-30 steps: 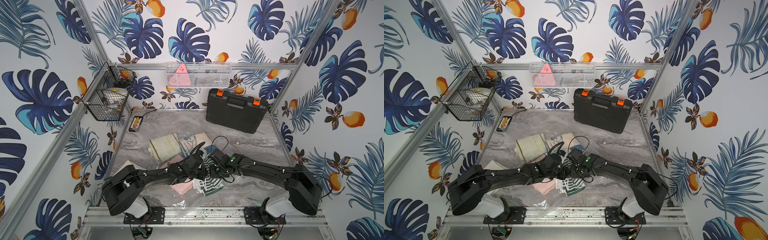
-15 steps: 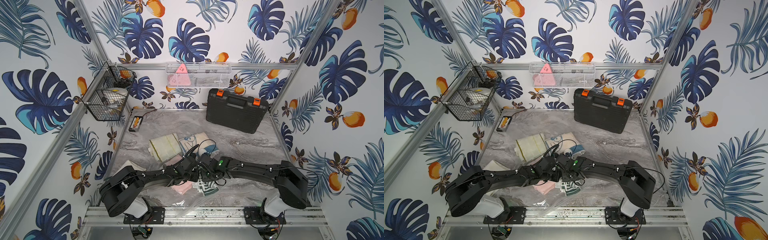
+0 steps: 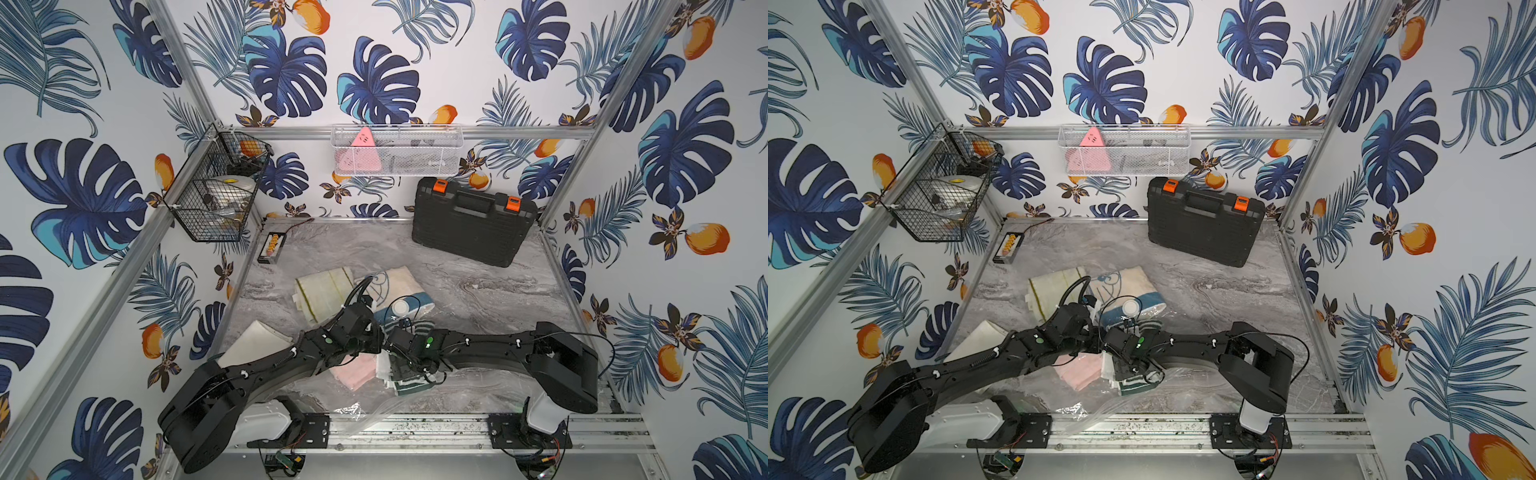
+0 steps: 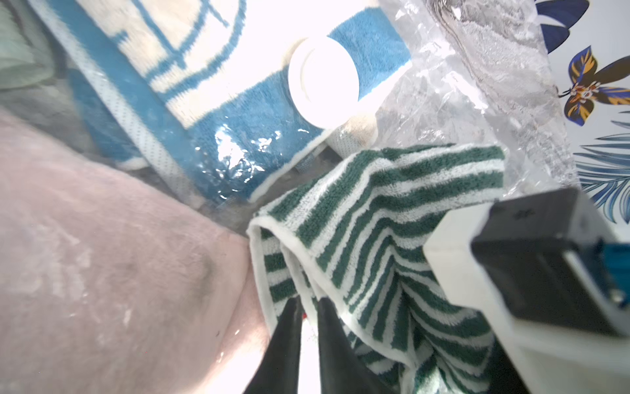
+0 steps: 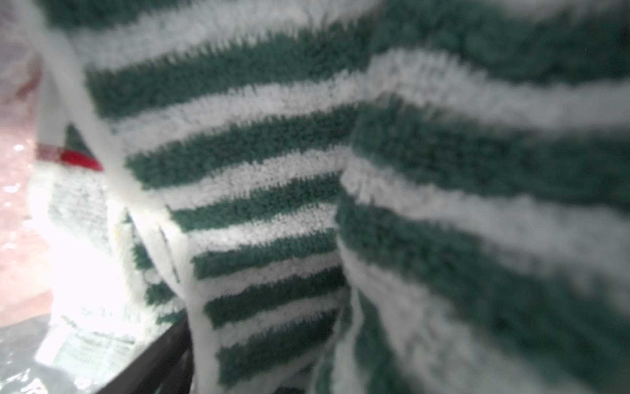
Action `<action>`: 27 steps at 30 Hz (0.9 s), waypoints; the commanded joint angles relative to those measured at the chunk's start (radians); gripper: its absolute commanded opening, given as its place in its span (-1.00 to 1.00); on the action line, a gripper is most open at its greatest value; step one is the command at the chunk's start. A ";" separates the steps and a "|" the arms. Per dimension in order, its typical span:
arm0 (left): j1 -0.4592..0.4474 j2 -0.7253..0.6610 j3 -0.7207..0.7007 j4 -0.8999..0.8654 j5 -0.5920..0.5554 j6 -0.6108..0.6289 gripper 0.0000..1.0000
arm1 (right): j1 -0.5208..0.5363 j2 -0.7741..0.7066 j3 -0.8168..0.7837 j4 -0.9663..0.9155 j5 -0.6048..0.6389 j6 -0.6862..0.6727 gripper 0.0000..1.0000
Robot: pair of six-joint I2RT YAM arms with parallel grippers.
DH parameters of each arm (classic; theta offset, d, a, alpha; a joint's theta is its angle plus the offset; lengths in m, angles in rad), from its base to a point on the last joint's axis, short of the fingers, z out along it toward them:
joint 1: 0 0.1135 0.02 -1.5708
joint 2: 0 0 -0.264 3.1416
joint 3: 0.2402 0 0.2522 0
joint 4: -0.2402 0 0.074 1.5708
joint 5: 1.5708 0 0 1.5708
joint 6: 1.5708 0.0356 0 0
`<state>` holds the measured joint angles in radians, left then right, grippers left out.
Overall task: Place the folded towel into the vacuum bag
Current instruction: Pick up the towel from the vacuum bag, then open the vacuum bag at the center of the board.
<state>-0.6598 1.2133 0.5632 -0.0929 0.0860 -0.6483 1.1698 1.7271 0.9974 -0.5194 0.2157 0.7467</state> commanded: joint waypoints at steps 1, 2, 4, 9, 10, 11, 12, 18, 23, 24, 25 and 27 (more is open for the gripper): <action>0.027 -0.034 0.012 -0.085 -0.017 0.023 -0.67 | 0.014 0.032 0.002 -0.031 -0.049 0.011 0.79; 0.033 -0.047 0.021 -0.109 -0.024 0.032 -0.67 | 0.017 0.042 0.009 -0.048 -0.032 0.010 0.74; 0.037 -0.069 0.051 -0.171 -0.047 0.057 -0.66 | 0.018 0.058 0.015 -0.073 -0.014 0.002 0.49; 0.036 -0.099 0.169 -0.358 -0.125 0.140 -0.44 | -0.015 0.019 0.032 -0.095 -0.020 -0.062 -0.56; 0.033 -0.102 0.192 -0.391 -0.140 0.154 -0.32 | -0.034 -0.014 0.037 -0.098 -0.036 -0.074 -0.67; 0.027 -0.107 0.214 -0.422 -0.159 0.165 -0.25 | -0.055 -0.055 0.044 -0.106 -0.054 -0.087 -0.76; 0.018 -0.111 0.229 -0.443 -0.170 0.174 -0.21 | -0.076 -0.096 0.051 -0.120 -0.062 -0.095 -0.81; -0.178 -0.098 0.289 -0.485 -0.190 0.214 0.06 | -0.337 -0.422 0.000 -0.194 -0.184 -0.147 -0.93; -0.458 0.085 0.334 -0.472 -0.151 0.224 0.19 | -0.580 -0.586 -0.054 -0.282 -0.275 -0.203 -0.93; -0.495 0.119 0.345 -0.480 -0.160 0.231 0.21 | -0.607 -0.601 -0.065 -0.289 -0.286 -0.203 -0.93; -0.527 0.157 0.356 -0.496 -0.163 0.241 0.24 | -0.648 -0.618 -0.082 -0.285 -0.308 -0.199 -0.93; -0.554 0.217 0.374 -0.521 -0.149 0.263 0.31 | -0.689 -0.646 -0.116 -0.263 -0.356 -0.181 -0.91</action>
<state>-1.1870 1.3838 0.9154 -0.5526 -0.0616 -0.4232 0.5163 1.1065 0.9058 -0.7605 -0.0509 0.5755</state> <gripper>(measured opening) 0.652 0.211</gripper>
